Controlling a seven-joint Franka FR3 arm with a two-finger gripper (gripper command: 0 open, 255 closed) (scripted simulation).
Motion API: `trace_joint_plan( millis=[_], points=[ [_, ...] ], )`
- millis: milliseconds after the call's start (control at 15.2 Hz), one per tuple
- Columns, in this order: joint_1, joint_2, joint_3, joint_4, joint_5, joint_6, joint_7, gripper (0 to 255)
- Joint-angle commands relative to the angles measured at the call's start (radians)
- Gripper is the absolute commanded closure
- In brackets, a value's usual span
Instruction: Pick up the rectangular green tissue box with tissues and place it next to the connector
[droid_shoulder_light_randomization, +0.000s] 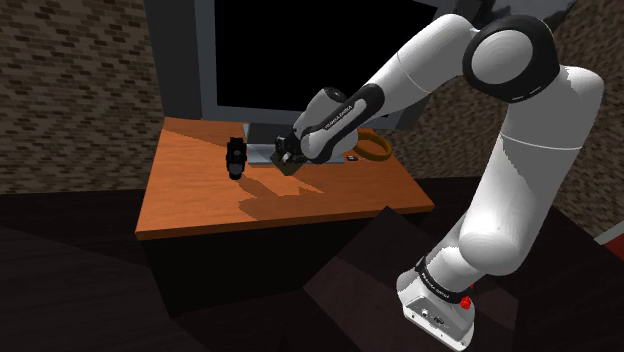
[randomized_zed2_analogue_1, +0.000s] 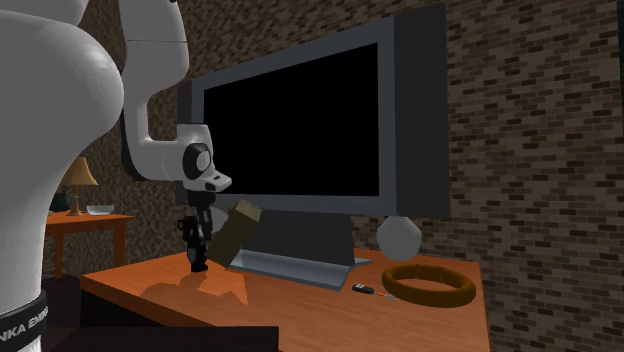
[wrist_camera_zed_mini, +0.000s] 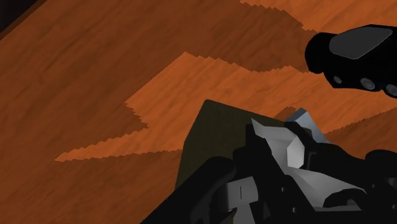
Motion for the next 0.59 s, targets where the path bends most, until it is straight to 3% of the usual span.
trace_joint_plan(
  millis=[0, 528],
  points=[
    [-0.006, 0.03, 0.003, 0.003, 0.002, 0.027, -0.005, 255],
    [-0.007, 0.064, 0.005, 0.008, 0.002, 0.056, -0.006, 255]
  ],
)
